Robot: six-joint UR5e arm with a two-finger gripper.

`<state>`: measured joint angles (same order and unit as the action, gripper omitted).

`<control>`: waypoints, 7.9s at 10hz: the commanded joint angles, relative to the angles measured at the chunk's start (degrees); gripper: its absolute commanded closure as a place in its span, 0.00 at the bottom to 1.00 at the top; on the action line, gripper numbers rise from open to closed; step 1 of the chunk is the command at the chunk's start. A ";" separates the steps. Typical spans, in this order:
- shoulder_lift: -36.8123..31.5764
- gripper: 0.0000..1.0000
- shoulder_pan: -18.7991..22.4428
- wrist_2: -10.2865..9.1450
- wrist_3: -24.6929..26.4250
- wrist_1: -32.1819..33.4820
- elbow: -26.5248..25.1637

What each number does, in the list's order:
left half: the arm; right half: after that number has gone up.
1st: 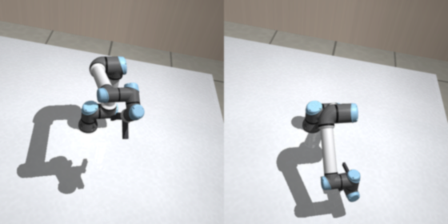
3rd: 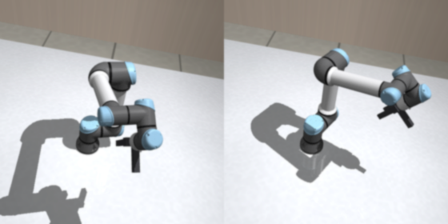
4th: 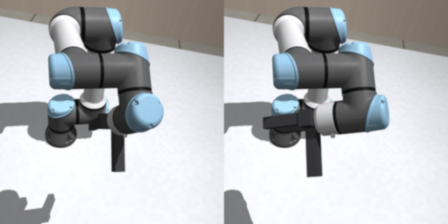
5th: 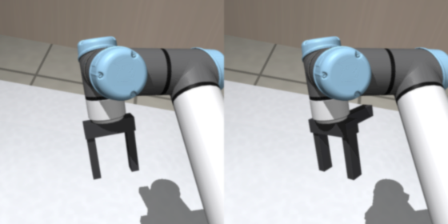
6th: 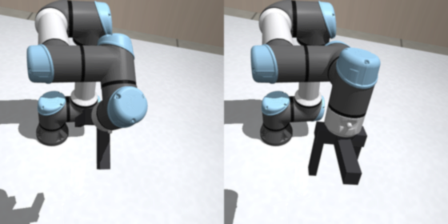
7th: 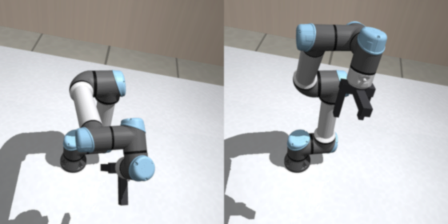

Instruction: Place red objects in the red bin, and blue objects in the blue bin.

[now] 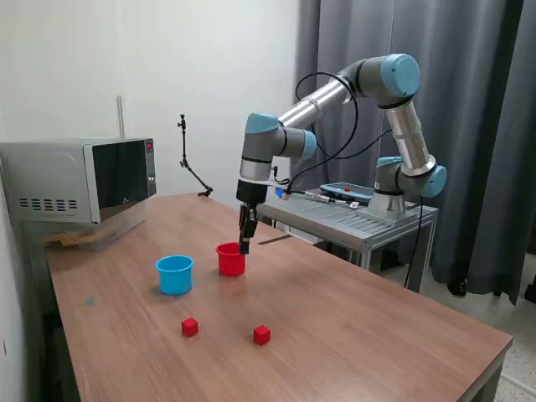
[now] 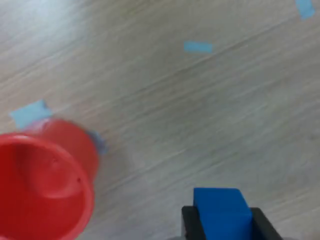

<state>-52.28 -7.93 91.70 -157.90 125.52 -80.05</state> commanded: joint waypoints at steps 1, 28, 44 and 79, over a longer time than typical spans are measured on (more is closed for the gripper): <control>0.33 1.00 -1.29 0.06 -0.57 -6.92 3.31; 15.53 1.00 -6.84 -0.47 -1.45 -4.50 25.55; 17.21 0.00 -6.57 -0.47 -1.45 -3.97 25.47; 13.60 0.00 3.26 -4.33 -37.57 -20.67 30.04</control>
<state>-38.68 -5.75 88.00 -194.78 104.87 -49.73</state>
